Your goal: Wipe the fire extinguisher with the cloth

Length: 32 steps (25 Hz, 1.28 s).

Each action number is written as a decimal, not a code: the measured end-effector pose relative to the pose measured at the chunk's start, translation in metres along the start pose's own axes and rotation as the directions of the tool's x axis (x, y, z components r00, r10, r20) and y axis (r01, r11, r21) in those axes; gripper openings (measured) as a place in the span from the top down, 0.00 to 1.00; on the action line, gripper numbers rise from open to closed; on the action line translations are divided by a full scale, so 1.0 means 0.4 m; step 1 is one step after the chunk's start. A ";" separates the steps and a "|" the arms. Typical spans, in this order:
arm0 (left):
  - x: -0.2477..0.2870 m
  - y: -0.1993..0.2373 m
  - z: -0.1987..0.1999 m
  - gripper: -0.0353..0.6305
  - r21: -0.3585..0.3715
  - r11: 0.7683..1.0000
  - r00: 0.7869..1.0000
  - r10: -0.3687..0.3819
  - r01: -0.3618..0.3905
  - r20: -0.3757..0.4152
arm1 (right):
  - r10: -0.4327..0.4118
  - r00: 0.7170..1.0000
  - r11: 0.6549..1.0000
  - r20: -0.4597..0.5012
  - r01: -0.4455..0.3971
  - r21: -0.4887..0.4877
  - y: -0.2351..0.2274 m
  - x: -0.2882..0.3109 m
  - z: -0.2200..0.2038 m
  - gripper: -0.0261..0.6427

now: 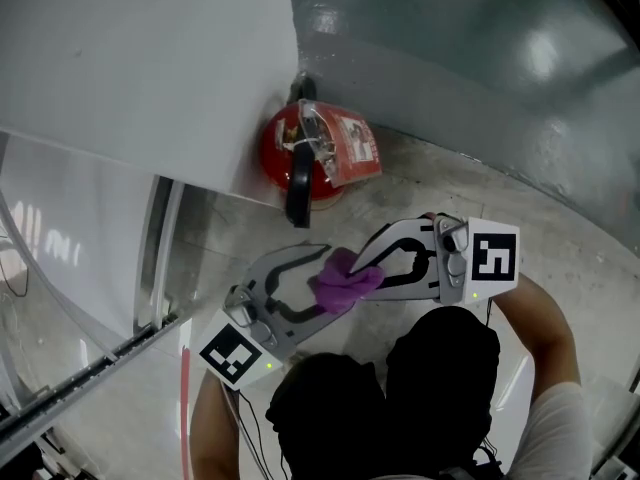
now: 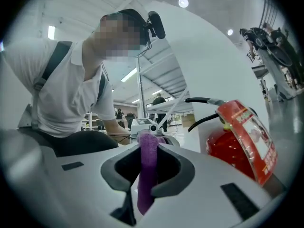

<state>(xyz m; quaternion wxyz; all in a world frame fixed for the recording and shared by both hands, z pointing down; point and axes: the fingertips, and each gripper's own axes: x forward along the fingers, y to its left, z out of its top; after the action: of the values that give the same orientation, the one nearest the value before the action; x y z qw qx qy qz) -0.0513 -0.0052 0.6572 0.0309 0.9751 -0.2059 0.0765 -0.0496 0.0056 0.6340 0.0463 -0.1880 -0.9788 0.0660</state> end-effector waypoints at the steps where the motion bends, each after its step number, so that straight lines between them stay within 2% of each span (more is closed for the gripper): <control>1: 0.001 -0.006 0.004 0.57 0.005 1.000 1.000 -0.014 0.014 0.003 | 0.019 1.000 1.000 -0.005 -0.019 0.011 0.006 0.006 0.001 0.87; 3: 0.003 -0.015 0.007 0.57 0.004 0.999 0.999 -0.034 0.034 0.008 | 0.037 0.999 0.999 -0.005 -0.036 0.032 0.010 0.014 0.003 0.87; 4: 0.003 -0.019 0.006 0.61 -0.004 0.999 0.999 -0.043 0.043 0.009 | 0.037 0.999 0.998 0.004 -0.037 0.041 0.007 0.017 0.006 0.87; 6: 0.004 -0.030 -0.001 0.79 -0.031 0.998 0.998 -0.054 0.054 0.011 | 0.032 0.999 0.998 0.025 -0.033 0.055 0.002 0.019 0.009 0.87; 7: 0.006 -0.034 -0.004 0.82 -0.041 0.998 0.998 -0.056 0.057 0.014 | 0.032 0.999 0.998 0.031 -0.033 0.058 0.001 0.018 0.007 0.87; 11: 0.009 -0.043 -0.021 0.84 -0.050 0.996 0.997 -0.074 0.074 0.007 | 0.022 0.999 0.997 0.023 -0.024 0.068 0.003 0.019 -0.013 0.87; 13: 0.006 -0.042 -0.035 0.85 -0.110 0.992 0.998 -0.057 0.058 0.007 | 0.001 1.000 0.998 0.027 -0.002 0.056 0.002 0.020 -0.018 0.87; 15: 0.002 -0.031 -0.045 0.85 -0.206 0.979 1.000 0.000 0.003 0.016 | -0.044 0.998 0.998 0.039 0.042 0.035 -0.009 0.020 -0.019 0.87; 16: 0.001 -0.022 -0.046 0.85 -0.231 0.973 0.999 0.034 -0.028 0.022 | -0.073 0.996 0.997 0.046 0.071 0.025 -0.017 0.020 -0.017 0.87; 20: 0.000 -0.002 -0.039 0.85 -0.208 0.962 0.983 0.181 -0.175 0.011 | -0.176 0.983 0.984 0.047 0.174 0.032 -0.030 0.018 -0.012 0.87; 23: 0.000 0.000 -0.053 0.85 -0.191 0.948 0.967 0.253 -0.253 -0.025 | -0.206 0.978 0.977 0.041 0.204 0.057 -0.032 0.010 -0.018 0.86; 25: 0.004 -0.001 -0.064 0.85 -0.226 0.941 0.967 0.252 -0.252 -0.028 | -0.211 0.977 0.976 0.038 0.208 0.063 -0.034 0.003 -0.026 0.86; 28: 0.005 0.001 -0.070 0.85 -0.270 0.940 0.976 0.217 -0.211 -0.008 | -0.219 0.975 0.975 0.027 0.217 0.049 -0.036 -0.006 -0.036 0.84; 32: -0.014 0.005 -0.076 0.85 -0.266 0.943 0.979 0.203 -0.199 -0.012 | -0.231 0.972 0.972 0.033 0.230 0.042 -0.037 -0.018 -0.037 0.82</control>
<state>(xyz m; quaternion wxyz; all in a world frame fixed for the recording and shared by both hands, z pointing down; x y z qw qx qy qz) -0.0612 -0.0019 0.6865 0.1519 0.9366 -0.3128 0.0436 -0.0465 -0.0091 0.6504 0.0389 -0.0709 -0.9933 0.0824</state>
